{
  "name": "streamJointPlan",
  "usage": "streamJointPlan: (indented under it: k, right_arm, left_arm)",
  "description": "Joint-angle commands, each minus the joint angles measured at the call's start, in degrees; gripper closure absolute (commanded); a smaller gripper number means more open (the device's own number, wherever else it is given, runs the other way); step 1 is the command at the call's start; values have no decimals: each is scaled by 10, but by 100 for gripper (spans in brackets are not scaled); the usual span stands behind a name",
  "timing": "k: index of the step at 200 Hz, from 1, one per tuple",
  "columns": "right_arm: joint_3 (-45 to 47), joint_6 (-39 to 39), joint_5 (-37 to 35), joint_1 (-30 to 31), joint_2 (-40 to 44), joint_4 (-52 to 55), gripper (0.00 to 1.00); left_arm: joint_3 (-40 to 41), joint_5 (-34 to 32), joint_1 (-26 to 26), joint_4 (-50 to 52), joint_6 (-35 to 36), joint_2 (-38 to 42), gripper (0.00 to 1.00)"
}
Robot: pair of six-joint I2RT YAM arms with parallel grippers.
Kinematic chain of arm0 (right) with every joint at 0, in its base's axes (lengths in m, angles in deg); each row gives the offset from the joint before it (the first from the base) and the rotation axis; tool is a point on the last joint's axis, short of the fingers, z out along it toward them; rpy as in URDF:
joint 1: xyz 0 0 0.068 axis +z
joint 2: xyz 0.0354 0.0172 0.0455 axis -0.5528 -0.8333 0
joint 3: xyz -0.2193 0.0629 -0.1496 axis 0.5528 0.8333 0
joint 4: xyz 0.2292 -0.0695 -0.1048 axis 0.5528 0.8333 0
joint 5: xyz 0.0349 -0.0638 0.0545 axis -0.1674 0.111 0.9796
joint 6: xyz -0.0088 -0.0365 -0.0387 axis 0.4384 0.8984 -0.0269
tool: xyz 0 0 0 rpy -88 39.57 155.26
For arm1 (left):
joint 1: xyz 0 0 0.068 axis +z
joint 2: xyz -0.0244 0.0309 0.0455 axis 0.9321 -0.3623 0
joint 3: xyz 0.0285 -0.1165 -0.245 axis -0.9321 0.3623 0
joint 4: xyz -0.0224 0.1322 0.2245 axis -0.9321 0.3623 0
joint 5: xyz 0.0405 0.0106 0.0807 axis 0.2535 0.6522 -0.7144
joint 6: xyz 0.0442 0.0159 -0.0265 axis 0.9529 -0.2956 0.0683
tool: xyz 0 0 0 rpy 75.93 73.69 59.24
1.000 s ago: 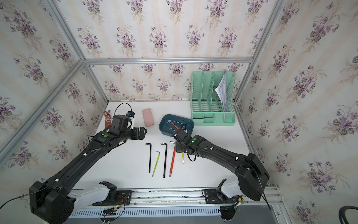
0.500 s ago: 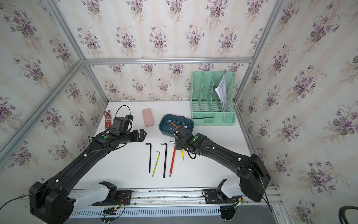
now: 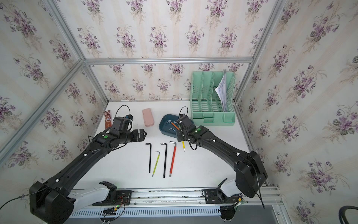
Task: Put the hex key on the desktop into the storage box
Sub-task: Place the Allen key in the storage box.
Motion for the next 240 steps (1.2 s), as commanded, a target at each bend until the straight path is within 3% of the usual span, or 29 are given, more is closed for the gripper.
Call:
streamJointPlan:
  k: [1, 32, 90, 240]
  right_arm:
    - [-24, 43, 16, -7, -18, -8, 100]
    - [-35, 104, 46, -24, -38, -44, 100]
    - [-101, 138, 73, -57, -101, -47, 100]
    - [-262, 264, 62, -91, -268, -12, 100]
  left_arm:
    - [3, 8, 1, 8, -5, 1, 1]
    - [-3, 19, 0, 2, 0, -2, 1]
    - [-33, 34, 0, 9, -2, -20, 1]
    - [11, 45, 0, 11, -38, -3, 1]
